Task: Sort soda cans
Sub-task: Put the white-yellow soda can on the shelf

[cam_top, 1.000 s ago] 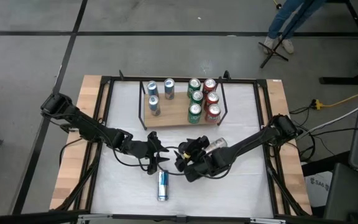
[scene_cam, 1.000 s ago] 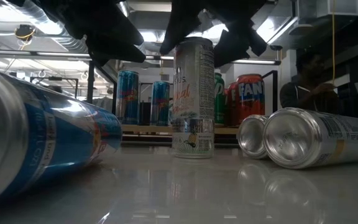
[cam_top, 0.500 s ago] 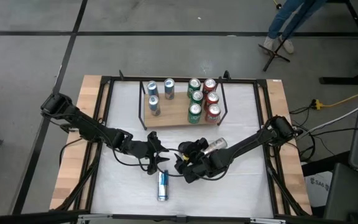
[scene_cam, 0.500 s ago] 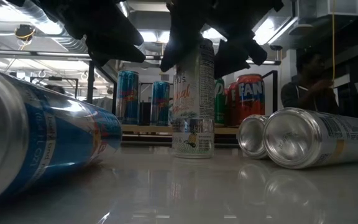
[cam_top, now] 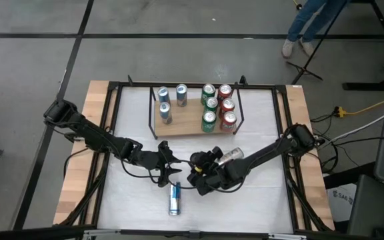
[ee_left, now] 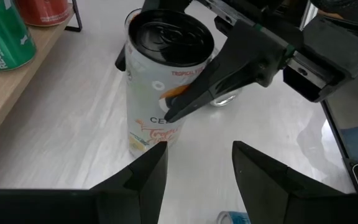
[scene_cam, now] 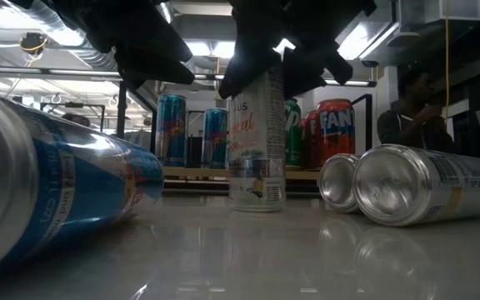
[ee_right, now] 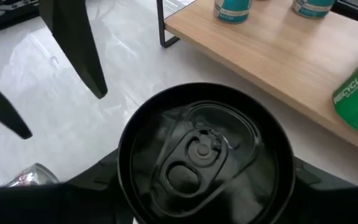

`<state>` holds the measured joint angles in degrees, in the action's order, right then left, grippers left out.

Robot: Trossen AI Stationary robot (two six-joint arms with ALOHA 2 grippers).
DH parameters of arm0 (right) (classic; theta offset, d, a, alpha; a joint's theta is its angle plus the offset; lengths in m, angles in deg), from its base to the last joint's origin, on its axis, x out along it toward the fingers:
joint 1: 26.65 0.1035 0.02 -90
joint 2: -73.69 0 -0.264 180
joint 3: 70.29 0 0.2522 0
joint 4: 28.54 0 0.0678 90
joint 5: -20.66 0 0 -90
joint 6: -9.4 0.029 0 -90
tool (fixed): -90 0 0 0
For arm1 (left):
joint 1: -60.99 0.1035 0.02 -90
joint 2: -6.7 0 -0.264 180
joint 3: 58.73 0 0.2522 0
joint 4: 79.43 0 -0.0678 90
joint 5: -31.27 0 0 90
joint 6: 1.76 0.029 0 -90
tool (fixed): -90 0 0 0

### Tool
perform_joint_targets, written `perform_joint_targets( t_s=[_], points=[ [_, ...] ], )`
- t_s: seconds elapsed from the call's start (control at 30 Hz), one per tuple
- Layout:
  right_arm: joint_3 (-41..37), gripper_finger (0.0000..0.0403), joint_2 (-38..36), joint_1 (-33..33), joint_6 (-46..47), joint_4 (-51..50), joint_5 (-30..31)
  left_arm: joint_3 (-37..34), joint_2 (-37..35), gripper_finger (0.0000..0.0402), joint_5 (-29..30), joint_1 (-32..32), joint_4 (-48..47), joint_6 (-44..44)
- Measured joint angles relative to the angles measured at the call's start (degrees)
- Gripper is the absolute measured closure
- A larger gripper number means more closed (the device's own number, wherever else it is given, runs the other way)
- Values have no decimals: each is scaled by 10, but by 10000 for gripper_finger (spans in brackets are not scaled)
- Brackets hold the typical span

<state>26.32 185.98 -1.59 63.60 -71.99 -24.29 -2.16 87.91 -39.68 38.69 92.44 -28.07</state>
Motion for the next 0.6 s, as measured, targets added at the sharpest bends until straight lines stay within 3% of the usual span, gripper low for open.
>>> perform_joint_targets(
  t_s=[0.23,0.47,0.6],
  points=[
    [0,145,-16,-16,-54,-4,-38,0,0,227,-4,0,-18,-1],
    [0,161,-44,-39,-131,2,-50,0,0,227,-22,0,-89,-24],
    [0,154,-61,-63,-200,31,-87,0,0,227,-21,0,-112,-36]
  ],
)
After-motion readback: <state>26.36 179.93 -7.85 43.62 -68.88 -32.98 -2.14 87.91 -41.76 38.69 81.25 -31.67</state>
